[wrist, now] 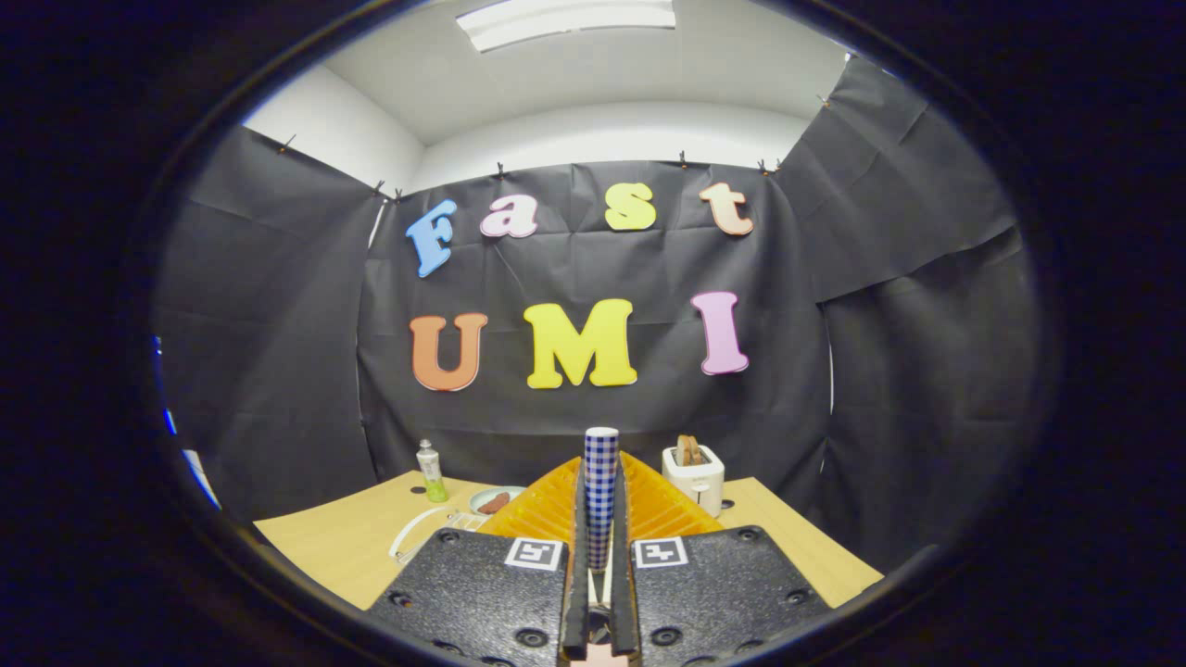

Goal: Take the plate from the dish rack, then take the spoon from the basket and place it into the plate.

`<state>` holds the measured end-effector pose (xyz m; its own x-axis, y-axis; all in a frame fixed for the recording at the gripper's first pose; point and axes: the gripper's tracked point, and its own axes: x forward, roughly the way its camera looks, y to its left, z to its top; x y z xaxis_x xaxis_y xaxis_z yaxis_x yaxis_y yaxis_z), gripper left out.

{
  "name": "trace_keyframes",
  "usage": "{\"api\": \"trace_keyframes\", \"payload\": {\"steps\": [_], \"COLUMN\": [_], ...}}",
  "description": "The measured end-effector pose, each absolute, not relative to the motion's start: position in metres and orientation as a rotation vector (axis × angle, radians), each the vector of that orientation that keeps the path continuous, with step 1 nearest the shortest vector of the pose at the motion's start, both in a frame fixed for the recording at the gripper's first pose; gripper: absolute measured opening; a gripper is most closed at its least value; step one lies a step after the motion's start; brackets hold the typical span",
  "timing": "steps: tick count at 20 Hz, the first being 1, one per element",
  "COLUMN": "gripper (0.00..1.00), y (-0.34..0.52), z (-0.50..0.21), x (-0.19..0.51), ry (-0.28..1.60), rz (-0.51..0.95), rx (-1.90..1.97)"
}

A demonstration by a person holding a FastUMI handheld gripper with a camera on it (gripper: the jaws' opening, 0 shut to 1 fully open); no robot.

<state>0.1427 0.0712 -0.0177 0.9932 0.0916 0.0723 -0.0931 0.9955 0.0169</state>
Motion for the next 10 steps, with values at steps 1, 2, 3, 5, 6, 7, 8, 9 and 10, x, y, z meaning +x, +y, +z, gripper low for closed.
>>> {"api": "trace_keyframes", "payload": {"steps": [1,2,3,5,6,7,8,9,10], "gripper": [0.15,0.15,0.15,0.15,0.14,0.15,0.15,0.15,0.15], "y": [0.075,0.077,0.078,0.085,0.089,0.091,0.094,0.096,0.099], "z": [-0.026,-0.036,-0.047,-0.069,-0.082,-0.097,-0.111,-0.127,-0.143], "x": [0.139,0.137,0.136,0.137,0.139,0.144,0.15,0.157,0.164], "ry": [-0.068,-0.059,-0.051,-0.045,-0.042,-0.04,-0.035,-0.024,-0.008], "rz": [0.091,0.086,0.081,0.076,0.068,0.057,0.048,0.039,0.028], "rx": [0.031,0.044,0.054,0.07,0.078,0.085,0.08,0.078,0.075]}}
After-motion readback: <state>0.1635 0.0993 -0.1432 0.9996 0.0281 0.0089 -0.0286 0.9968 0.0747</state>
